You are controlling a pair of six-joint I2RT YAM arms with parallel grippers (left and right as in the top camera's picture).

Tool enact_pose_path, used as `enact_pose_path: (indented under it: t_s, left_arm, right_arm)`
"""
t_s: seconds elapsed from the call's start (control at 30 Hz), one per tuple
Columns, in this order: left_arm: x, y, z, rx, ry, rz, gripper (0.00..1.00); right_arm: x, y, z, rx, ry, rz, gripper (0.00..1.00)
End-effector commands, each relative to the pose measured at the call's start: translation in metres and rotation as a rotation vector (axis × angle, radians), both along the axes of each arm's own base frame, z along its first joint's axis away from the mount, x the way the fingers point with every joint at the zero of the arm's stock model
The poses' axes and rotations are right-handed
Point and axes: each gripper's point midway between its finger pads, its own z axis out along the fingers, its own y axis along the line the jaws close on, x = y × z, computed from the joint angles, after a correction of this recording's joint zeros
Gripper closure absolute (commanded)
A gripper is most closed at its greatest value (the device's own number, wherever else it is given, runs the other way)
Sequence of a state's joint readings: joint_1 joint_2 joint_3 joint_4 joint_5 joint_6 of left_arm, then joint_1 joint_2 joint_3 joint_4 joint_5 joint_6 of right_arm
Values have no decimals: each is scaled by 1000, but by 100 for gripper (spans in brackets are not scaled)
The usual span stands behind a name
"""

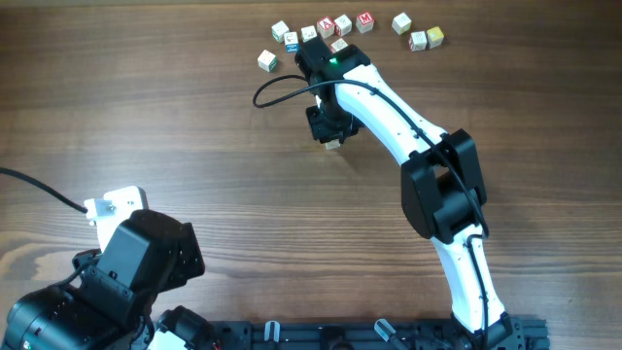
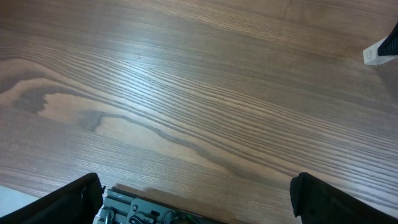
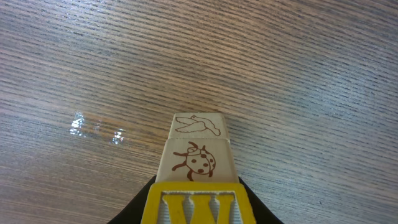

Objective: Form a tower

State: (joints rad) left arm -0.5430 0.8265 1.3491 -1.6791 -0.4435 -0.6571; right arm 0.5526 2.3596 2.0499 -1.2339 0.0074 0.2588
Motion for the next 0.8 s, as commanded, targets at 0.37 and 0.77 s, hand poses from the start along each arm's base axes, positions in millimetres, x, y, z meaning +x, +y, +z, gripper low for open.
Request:
enact_pose_path:
  t_s: [0.37,0.77]
  left_arm:
    - [0,1,0,-5,-5,14,0]
    - [0,1,0,-5,-5,13,0]
  right_arm:
    - [-5,-2,8,13,8,13,63]
    - [0,1,7,25,-12,20,20]
